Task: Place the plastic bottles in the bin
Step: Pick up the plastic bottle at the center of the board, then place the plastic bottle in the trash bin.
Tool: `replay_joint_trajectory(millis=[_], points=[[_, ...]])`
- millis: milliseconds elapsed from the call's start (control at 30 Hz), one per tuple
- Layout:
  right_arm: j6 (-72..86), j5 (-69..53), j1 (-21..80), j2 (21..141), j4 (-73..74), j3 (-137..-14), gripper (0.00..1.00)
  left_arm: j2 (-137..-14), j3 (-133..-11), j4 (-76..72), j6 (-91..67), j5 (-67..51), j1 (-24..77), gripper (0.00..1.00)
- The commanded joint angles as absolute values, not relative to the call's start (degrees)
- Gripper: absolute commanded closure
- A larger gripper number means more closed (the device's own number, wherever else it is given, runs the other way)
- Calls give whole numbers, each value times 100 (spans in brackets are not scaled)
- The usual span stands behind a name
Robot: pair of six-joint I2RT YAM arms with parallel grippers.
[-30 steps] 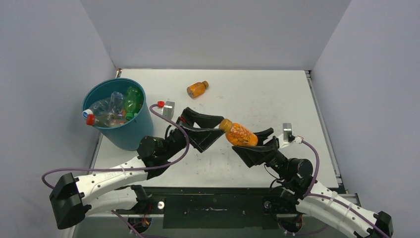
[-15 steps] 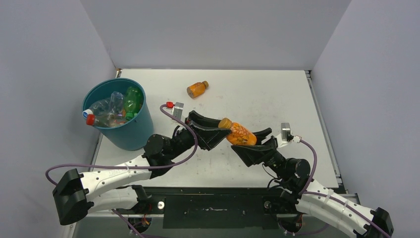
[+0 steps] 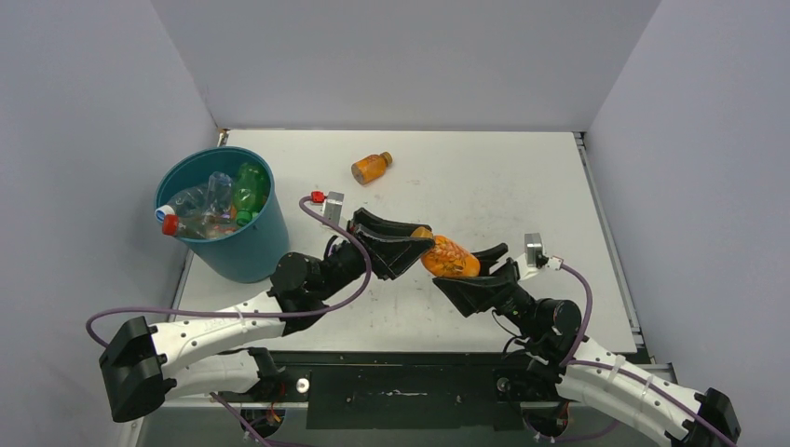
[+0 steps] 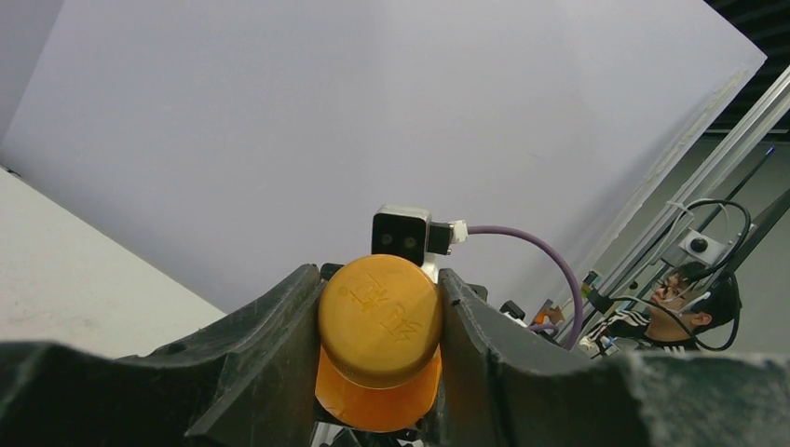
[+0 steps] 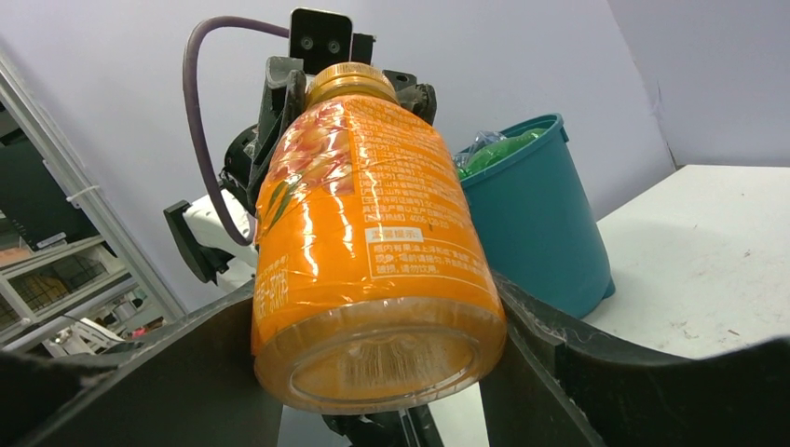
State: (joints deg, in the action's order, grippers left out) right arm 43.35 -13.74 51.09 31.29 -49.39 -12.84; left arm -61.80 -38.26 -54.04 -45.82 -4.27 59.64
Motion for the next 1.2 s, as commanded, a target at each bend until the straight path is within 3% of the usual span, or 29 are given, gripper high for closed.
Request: replay_joint_trajectory(millis=[0,67,100,133,267,400,600,767,867,1067,1167], points=[[4430,-1438,5154,3174,-4739,-1523,39,-6073,-4127,-5717,-4425,-554,6038,100],[4350,-1425,5157,3132,-3952,-1886,1,-5701,-4358,-4958,-3913,-406,6030,100],[4267,-1390,5154,3092,-3468,-2075,9,-5438,-4575,-4335,-3497,-247,6029,100],[4148,-1367,5157,3034,-2911,-2254,10,-5189,-4841,-3560,-3083,-16,6029,100],[3616,-1076,5159,2649,-1684,-2726,10,-4375,-6134,-532,-1201,1598,6021,100],[3411,-672,5153,2275,-1236,-2698,10,-3977,-6906,744,556,3576,6017,100],[3562,-539,5155,2253,-1535,-2364,10,-3730,-6331,-1405,3563,6255,5997,100],[3651,-620,5159,2480,-1842,-2285,10,-3850,-6088,-3390,5332,6661,5448,100],[3754,-701,5156,2641,-2134,-2201,10,-4006,-6365,-2797,4683,6256,4562,100],[3904,-853,5155,2836,-2406,-2225,10,-4969,-7776,1221,760,3680,1575,100],[3929,-859,5159,2810,-2434,-2238,10,-5251,-7804,1380,-44,3140,985,100]])
